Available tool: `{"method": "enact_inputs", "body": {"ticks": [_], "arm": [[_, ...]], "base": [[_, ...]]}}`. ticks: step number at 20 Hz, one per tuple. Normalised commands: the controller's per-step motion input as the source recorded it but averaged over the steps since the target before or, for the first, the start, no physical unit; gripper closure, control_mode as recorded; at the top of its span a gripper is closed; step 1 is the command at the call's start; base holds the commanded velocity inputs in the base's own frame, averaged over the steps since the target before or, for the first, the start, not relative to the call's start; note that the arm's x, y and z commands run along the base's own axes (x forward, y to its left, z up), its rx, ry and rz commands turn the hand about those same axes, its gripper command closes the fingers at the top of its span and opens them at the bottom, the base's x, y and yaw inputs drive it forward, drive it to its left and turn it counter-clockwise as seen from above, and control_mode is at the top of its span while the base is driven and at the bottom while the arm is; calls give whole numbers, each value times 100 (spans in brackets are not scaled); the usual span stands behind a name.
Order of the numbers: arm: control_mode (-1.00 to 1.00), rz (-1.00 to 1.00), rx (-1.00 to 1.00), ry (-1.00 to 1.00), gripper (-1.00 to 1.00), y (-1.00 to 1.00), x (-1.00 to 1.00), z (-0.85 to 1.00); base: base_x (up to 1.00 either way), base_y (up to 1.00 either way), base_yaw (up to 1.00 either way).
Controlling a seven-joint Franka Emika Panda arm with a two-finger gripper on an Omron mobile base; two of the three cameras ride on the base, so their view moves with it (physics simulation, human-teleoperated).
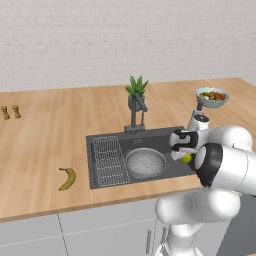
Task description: Put the colander in the sink, put the banana, pear, orange in the colander, and turn on the sink faucet and pour water over the colander.
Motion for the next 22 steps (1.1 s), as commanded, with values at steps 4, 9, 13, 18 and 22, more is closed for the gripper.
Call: {"method": "enact_inputs", "body": {"ticks": [4,9,13,18,22], "arm": [[-100,0,41,2,100,35,53,1],[-100,0,8,-4,100,53,26,6],[-100,0,0,-2,100,39,3,-16],[-100,0,0,0,100,32,13,-16],[-100,0,0,0,100,34,13,-11]], "base": [[0,0,0],[0,0,0],[0,0,0],[0,0,0],[0,0,0]]}}
